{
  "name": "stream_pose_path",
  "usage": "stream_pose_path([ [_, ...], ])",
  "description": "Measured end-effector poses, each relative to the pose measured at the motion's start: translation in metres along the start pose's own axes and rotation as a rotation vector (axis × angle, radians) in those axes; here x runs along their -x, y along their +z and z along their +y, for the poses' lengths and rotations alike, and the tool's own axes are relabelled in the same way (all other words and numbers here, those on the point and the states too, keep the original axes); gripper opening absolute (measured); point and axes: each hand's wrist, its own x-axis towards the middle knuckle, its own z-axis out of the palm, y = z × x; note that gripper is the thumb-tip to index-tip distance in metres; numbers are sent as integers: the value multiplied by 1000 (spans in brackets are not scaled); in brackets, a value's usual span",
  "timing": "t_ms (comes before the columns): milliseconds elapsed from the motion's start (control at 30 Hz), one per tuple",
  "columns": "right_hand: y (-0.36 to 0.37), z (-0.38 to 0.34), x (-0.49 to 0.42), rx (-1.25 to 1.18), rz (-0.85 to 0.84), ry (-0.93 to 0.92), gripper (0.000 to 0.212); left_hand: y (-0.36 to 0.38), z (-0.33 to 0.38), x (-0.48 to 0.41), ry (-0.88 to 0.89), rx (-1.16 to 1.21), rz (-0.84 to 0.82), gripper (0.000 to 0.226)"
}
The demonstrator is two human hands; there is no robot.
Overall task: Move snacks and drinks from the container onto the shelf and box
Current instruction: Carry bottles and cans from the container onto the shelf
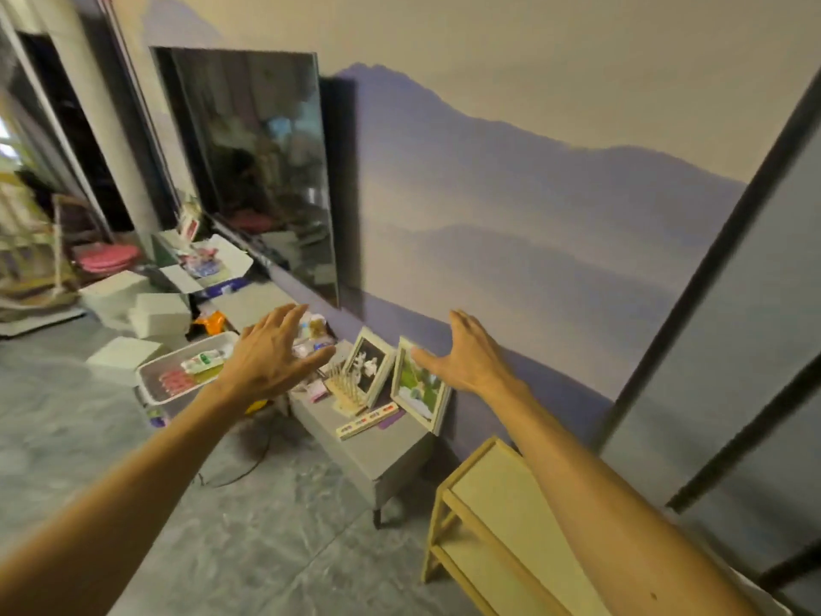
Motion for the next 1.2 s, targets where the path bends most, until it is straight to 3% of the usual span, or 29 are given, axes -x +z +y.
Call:
stream_pose_path([
  [167,64,-104,-63,9,-70,-133,112,-23,-117,11,-141,-16,42,112],
  [533,192,-294,-192,2,-191,-288,108,-59,-347,-12,-381,-75,2,102],
  [700,240,-338,-252,-1,-230,-333,92,-47,-404,-40,-434,-65,-26,97],
  [933,310,-384,-371,-3,-307,-363,104,-10,-486,-122,-498,-57,-78,102],
  [1200,390,-412,-505,-51,-444,-307,98,34,-568,-240,-525,-24,-221,105],
])
